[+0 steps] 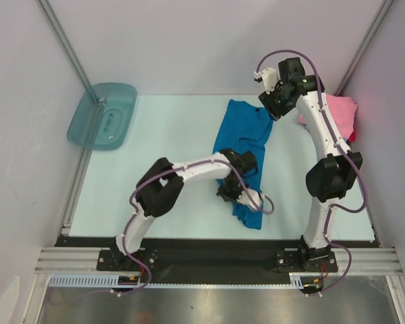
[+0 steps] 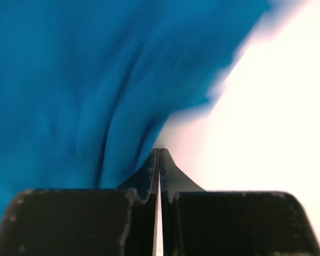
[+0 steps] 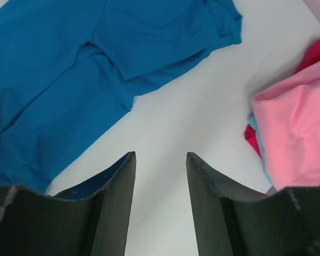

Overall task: Fold and stack the t-shirts
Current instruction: Fold the tshirt

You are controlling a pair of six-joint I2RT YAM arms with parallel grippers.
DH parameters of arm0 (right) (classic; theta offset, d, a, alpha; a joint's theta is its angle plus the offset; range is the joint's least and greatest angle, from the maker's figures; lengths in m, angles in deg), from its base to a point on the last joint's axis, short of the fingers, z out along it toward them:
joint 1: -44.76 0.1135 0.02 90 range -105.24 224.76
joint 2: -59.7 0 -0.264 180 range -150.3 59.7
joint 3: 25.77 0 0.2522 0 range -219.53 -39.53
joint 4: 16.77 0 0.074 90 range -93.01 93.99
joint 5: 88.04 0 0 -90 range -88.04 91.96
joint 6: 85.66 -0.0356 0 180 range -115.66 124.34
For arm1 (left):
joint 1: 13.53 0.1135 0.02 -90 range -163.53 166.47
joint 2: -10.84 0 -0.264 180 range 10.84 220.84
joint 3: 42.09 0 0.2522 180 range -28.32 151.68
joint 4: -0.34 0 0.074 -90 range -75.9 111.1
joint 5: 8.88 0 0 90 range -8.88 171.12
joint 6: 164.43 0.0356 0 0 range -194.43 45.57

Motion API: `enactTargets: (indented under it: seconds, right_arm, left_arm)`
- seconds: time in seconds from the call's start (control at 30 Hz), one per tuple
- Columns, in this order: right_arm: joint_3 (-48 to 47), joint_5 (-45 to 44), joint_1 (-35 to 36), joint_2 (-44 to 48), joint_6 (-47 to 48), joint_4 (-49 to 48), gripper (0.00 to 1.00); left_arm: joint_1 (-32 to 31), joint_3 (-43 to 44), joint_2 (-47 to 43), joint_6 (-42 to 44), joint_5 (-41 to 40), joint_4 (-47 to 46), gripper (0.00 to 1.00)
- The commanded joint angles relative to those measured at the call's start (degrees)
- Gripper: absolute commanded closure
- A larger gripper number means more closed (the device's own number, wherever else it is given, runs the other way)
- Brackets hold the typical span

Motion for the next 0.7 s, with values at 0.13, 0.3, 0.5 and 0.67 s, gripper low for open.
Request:
enactTargets:
  seconds: [0.13,0.3,0.5,0.67]
  right_arm:
    - [3.52,7.86,3.56,-0.96,-4.63,-0.58,0.52]
    - [0.89,15.07,6.11,-5.79,-5.78,3.64,0.52]
    - [6.93,11.93,11.47,-6.16,0.1,6.9,0.64]
    - [8.09,8.4,14.89,-6.94,6.69,12.25,1.0]
  left_arm:
    - [28.08,-13.09,-17.58,-24.32,-11.74,2.97,1.0]
    - [40.84,-21.02,-26.46,-24.95,-20.28,-2.03,0.98]
    - [47.62,-17.08,-26.39,-28.02,-19.23,-5.11,0.22]
    - [47.62,-14.88,-24.9,-31.79,-19.23,-9.5,0.04]
